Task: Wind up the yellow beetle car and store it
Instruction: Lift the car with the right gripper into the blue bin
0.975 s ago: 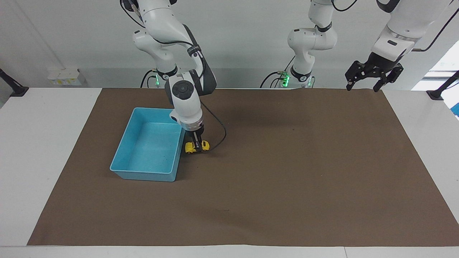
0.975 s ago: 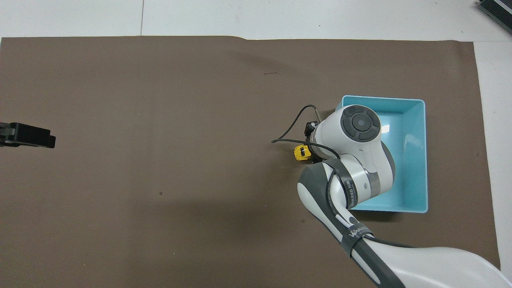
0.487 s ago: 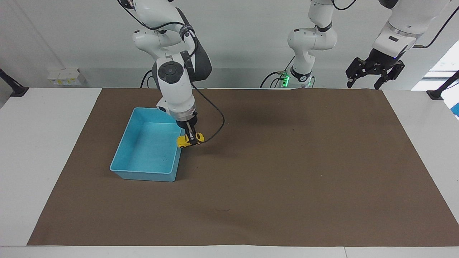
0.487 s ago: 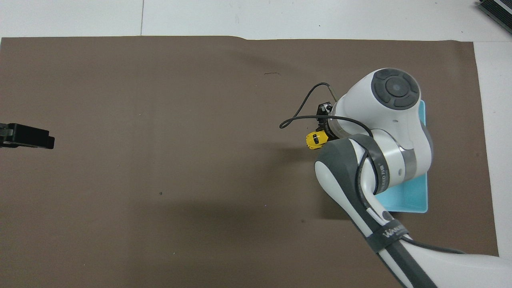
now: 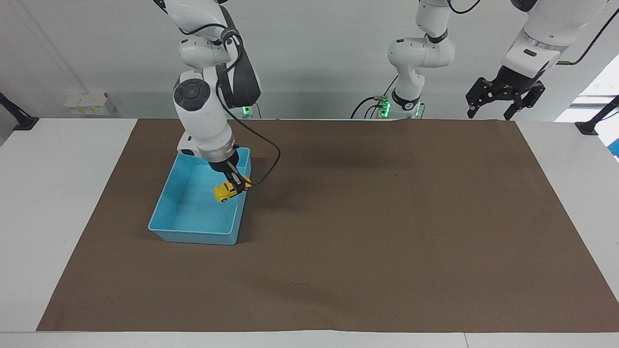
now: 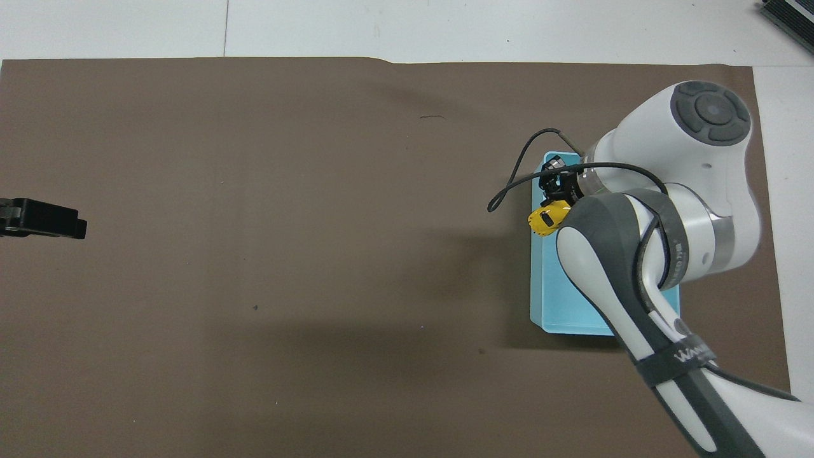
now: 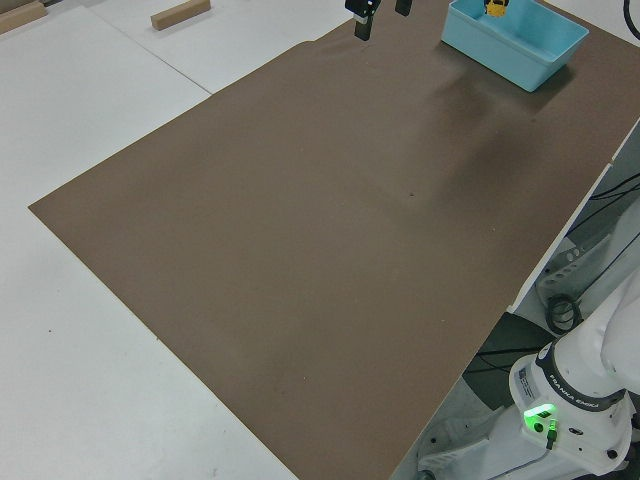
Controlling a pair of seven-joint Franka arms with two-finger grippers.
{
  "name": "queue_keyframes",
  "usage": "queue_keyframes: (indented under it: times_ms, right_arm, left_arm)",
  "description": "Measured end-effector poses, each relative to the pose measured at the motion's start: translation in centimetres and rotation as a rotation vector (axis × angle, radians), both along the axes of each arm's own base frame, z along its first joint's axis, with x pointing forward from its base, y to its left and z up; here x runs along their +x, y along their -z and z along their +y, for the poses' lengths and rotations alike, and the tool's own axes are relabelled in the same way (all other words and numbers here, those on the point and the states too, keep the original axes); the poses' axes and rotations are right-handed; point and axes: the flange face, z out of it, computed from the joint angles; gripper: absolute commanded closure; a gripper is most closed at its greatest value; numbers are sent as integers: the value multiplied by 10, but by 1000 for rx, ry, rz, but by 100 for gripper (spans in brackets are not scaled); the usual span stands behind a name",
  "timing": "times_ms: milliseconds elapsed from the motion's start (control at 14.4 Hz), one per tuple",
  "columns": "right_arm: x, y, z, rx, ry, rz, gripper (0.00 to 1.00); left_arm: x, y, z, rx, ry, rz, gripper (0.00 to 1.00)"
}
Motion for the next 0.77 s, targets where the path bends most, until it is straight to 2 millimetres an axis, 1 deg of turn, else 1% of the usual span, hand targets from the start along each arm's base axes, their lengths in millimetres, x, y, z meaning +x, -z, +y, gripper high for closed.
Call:
queue_keyframes:
  times_ms: [70, 209, 418, 557, 627, 766]
  right_arm:
    - [-2, 0, -4, 2, -57, 9, 100]
    - [-9, 5, -21, 12, -207, 39, 100]
    - [-20, 19, -60, 39, -406, 69, 100]
    - [-29, 27, -81, 62, -551, 81, 100]
    - [-35, 31, -88, 74, -627, 81, 100]
    - [-46, 40, -96, 83, -745, 57, 100]
  left_arm:
    - [0, 0, 0, 0, 0, 0, 0]
    - [0, 0, 0, 0, 0, 0, 0]
    - [0, 0, 0, 0, 0, 0, 0]
    - [0, 0, 0, 0, 0, 0, 0]
    - [0, 0, 0, 0, 0, 0, 0]
    - [0, 0, 0, 0, 0, 0, 0]
